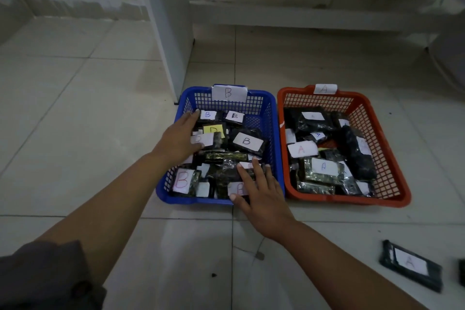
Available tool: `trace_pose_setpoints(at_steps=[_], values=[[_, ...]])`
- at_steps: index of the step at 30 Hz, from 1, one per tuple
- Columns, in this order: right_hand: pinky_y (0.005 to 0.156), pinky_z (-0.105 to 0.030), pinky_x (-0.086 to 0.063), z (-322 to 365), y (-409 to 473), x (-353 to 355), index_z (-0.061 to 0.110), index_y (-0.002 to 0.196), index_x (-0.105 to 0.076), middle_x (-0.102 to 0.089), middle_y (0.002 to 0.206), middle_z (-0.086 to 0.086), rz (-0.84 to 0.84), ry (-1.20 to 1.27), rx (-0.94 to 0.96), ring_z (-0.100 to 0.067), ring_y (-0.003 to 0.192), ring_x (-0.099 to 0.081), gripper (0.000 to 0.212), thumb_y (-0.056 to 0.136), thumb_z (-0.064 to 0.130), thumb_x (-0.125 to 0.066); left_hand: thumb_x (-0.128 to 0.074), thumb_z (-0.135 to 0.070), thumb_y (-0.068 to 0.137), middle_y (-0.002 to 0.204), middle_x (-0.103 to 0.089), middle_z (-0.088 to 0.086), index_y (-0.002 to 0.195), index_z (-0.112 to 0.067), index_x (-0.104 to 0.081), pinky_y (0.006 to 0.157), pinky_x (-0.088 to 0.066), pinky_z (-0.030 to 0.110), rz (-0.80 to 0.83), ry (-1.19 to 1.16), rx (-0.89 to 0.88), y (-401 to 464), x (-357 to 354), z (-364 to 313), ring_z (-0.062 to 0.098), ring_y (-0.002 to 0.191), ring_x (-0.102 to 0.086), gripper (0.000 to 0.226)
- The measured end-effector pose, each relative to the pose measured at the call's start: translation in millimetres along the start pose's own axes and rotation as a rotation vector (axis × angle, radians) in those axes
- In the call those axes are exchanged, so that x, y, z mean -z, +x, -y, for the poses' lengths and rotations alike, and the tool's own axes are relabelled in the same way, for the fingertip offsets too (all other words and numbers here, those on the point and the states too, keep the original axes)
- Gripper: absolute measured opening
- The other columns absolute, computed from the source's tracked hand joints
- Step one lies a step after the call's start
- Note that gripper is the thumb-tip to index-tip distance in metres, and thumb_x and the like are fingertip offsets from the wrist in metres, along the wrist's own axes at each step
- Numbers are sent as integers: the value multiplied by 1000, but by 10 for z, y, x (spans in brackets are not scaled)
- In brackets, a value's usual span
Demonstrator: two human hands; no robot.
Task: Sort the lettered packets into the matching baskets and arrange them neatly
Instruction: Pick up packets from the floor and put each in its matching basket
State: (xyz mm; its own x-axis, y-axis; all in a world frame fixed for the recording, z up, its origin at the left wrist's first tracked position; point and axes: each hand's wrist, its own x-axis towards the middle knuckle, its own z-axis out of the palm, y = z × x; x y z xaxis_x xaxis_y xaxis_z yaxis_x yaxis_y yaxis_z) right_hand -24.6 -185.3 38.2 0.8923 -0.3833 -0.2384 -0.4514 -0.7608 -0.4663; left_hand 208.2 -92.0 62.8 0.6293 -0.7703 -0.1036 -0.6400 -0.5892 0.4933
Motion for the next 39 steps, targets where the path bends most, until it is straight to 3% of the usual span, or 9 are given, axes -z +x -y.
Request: trace_pose_setpoints(at_steps=[4,7,11,15,19,22,26,29,39], values=[[99,-33,-39,-38,-162,340,34,148,-6,8,158,9,-68,173,20,-21,137,-31,67,94,45,-45,-66,-13,84,137,-46,11,137,-13,-43,104,-33,31,-136,-81,-173,-133,-22,-470,24,125,-42,57],[96,-27,-39,-231,-351,681,27,143,-26,-30,148,2,-128,192,7,-18,124,-45,58,92,31,-53,-64,-12,84,121,-56,4,123,-15,-56,92,-40,25,-133,-87,-313,-269,-186,-940,17,111,-51,39],[75,-23,-41,-763,-908,1152,25,121,-55,-65,104,2,-133,91,-61,-15,90,-60,32,88,25,-56,-63,-14,85,110,-60,1,113,-17,-60,87,-43,25,-28,-123,-471,-458,-587,-1562,15,102,-56,28],[73,-28,-46,-1484,-1759,1310,24,106,-63,-66,86,7,-170,96,-212,-13,75,-60,20,87,20,-57,-65,-12,83,110,-60,1,111,-15,-60,83,-36,19,117,-66,-623,-692,-1070,-2179,16,104,-55,28],[68,-8,-37,-2182,-2442,1255,30,101,-63,-62,79,13,-129,57,-404,-4,75,-53,16,89,23,-56,-63,-19,85,118,-58,-4,117,-21,-59,89,-38,19,257,-46,-725,-930,-1525,-2692,10,109,-52,33],[74,-19,-40,-2588,-2742,1213,28,99,-65,-56,74,13,-176,30,-423,3,68,-46,18,87,19,-55,-61,-19,85,115,-59,-4,116,-22,-58,89,-41,22,312,-29,-768,-1051,-1879,-3041,12,106,-53,31],[65,-13,-34,-2968,-2976,1191,20,101,-66,-57,80,11,-216,110,-470,2,67,-50,19,86,12,-57,-56,-18,85,112,-56,-2,117,-22,-55,82,-43,31,388,45,-766,-1094,-2319,-3366,17,102,-52,32],[72,-23,-39,-3255,-3114,1094,23,105,-65,-63,84,7,-271,142,-549,-14,75,-58,23,85,14,-58,-57,-20,85,119,-53,0,125,-22,-50,87,-41,32,428,125,-741,-1045,-2590,-3516,19,108,-49,41],[83,-26,-37,-3761,-3260,871,16,125,-53,-56,115,-5,-441,113,-531,-20,101,-48,51,77,17,-71,-74,-57,66,130,-44,-4,135,-20,-42,99,-33,29,480,259,-650,-813,-3041,-3505,16,119,-39,84]])
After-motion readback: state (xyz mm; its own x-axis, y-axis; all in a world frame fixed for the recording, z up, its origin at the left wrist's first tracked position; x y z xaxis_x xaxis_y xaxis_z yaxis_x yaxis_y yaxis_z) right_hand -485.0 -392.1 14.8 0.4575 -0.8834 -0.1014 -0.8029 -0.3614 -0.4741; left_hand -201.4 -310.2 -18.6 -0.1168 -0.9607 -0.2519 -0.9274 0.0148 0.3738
